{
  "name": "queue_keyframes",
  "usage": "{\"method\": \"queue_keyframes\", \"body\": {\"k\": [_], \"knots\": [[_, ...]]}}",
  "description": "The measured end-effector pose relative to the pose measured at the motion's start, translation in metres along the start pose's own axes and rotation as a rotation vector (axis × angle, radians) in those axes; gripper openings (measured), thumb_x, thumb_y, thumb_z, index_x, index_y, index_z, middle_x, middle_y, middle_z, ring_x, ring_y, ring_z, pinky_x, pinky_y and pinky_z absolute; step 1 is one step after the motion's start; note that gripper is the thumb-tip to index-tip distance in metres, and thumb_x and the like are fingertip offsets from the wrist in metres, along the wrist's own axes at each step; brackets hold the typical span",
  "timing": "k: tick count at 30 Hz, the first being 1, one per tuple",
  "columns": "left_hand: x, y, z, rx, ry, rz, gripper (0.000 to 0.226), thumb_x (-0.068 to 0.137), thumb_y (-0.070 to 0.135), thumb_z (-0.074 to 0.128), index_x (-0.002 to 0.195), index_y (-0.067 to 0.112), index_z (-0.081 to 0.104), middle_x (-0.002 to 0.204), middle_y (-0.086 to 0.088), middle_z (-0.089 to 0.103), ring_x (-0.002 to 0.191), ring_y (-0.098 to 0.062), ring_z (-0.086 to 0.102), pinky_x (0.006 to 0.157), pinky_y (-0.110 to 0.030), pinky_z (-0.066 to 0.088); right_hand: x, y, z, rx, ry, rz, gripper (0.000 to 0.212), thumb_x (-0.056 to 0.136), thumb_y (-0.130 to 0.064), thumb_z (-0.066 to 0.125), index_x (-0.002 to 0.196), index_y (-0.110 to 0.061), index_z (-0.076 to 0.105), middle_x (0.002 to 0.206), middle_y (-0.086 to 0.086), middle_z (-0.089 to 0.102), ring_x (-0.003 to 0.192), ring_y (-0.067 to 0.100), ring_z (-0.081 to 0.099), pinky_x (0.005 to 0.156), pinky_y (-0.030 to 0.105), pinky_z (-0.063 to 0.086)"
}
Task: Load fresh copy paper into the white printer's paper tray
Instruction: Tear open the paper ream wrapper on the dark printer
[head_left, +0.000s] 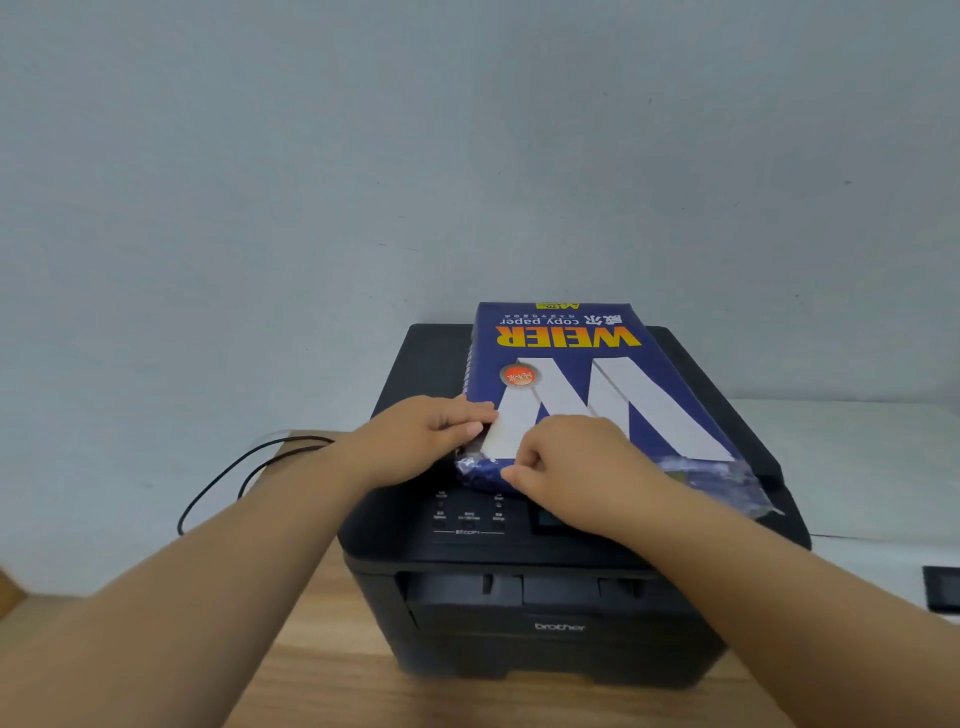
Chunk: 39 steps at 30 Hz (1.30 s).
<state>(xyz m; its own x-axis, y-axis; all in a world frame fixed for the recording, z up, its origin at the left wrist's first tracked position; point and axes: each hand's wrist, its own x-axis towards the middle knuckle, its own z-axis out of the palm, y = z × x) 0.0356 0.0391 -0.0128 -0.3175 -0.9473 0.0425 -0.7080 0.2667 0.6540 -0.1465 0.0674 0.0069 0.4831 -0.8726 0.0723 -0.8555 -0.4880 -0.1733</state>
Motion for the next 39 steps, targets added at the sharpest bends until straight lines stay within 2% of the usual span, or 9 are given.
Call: {"method": "queue_keyframes", "body": {"k": [5,8,11,19,23,25,30,35,39], "knots": [[0.005,-0.003,-0.005,-0.070,-0.010,-0.036,0.029,0.094,0.016,0.050,0.119,0.024,0.063,0.133,0.011,0.056,0.119,0.004,0.047,0.102,-0.014,0.029,0.015,-0.020,0.016,0.063,0.110,0.167,0.028,0.088,-0.038,0.049,0.081,-0.014,0.061,0.084,0.003,0.062,0.084,0.026,0.054,0.075,0.034,0.036],[0.006,-0.002,-0.007,0.013,-0.048,-0.029,0.031,0.094,0.015,0.049,0.121,0.024,0.061,0.133,0.012,0.055,0.117,0.007,0.045,0.097,-0.007,0.028,0.016,-0.024,0.021,0.136,0.120,0.224,0.025,0.088,-0.037,0.052,0.096,-0.019,0.067,0.099,0.002,0.068,0.097,0.026,0.058,0.085,0.038,0.041],[0.006,-0.001,-0.007,0.082,-0.065,-0.016,0.034,0.095,0.015,0.046,0.125,0.024,0.059,0.135,0.013,0.053,0.122,0.004,0.044,0.099,-0.009,0.026,0.012,-0.025,0.022,0.163,0.154,0.209,0.020,0.090,-0.032,0.052,0.097,-0.020,0.068,0.103,0.002,0.068,0.099,0.024,0.058,0.091,0.038,0.039],[0.005,-0.004,-0.006,0.098,-0.057,0.002,0.034,0.095,0.014,0.045,0.127,0.023,0.056,0.138,0.011,0.051,0.122,0.004,0.042,0.098,-0.008,0.025,0.001,-0.026,0.022,0.069,0.217,0.088,0.020,0.092,-0.030,0.051,0.088,-0.022,0.069,0.092,0.001,0.067,0.092,0.022,0.057,0.085,0.037,0.041],[0.006,-0.004,-0.006,0.103,-0.061,0.006,0.034,0.096,0.014,0.045,0.127,0.023,0.056,0.137,0.012,0.052,0.118,0.007,0.041,0.098,-0.009,0.026,0.000,-0.027,0.023,0.133,0.201,0.166,0.028,0.090,-0.043,0.051,0.101,-0.023,0.066,0.103,0.000,0.067,0.099,0.021,0.057,0.092,0.038,0.040],[0.006,-0.004,-0.007,0.102,-0.067,0.009,0.034,0.096,0.014,0.044,0.127,0.023,0.056,0.137,0.012,0.052,0.118,0.007,0.041,0.098,-0.009,0.026,0.004,-0.029,0.025,0.120,0.193,0.221,0.036,0.087,-0.051,0.050,0.102,-0.021,0.065,0.102,0.001,0.068,0.099,0.022,0.058,0.089,0.037,0.038],[0.006,-0.004,-0.006,0.097,-0.068,0.031,0.035,0.097,0.014,0.042,0.125,0.027,0.058,0.134,0.014,0.053,0.115,0.010,0.042,0.082,0.012,0.024,0.020,-0.036,0.030,0.216,0.193,0.330,0.035,0.088,-0.047,0.049,0.094,-0.016,0.066,0.094,0.004,0.068,0.093,0.026,0.058,0.079,0.036,0.033],[0.005,0.000,-0.007,0.095,-0.060,0.037,0.035,0.097,0.014,0.042,0.122,0.029,0.060,0.128,0.016,0.058,0.107,0.013,0.046,0.077,0.013,0.026,0.029,-0.035,0.031,0.323,0.170,0.424,0.028,0.087,-0.041,0.055,0.101,-0.018,0.065,0.099,0.003,0.068,0.098,0.026,0.058,0.085,0.037,0.033],[0.006,0.003,-0.009,0.134,-0.065,0.010,0.034,0.097,0.016,0.042,0.121,0.029,0.061,0.128,0.016,0.058,0.108,0.008,0.047,0.073,0.013,0.026,0.027,-0.035,0.032,0.375,0.202,0.403,0.021,0.088,-0.035,0.056,0.089,-0.018,0.068,0.098,0.003,0.068,0.098,0.025,0.058,0.087,0.036,0.033]]}}
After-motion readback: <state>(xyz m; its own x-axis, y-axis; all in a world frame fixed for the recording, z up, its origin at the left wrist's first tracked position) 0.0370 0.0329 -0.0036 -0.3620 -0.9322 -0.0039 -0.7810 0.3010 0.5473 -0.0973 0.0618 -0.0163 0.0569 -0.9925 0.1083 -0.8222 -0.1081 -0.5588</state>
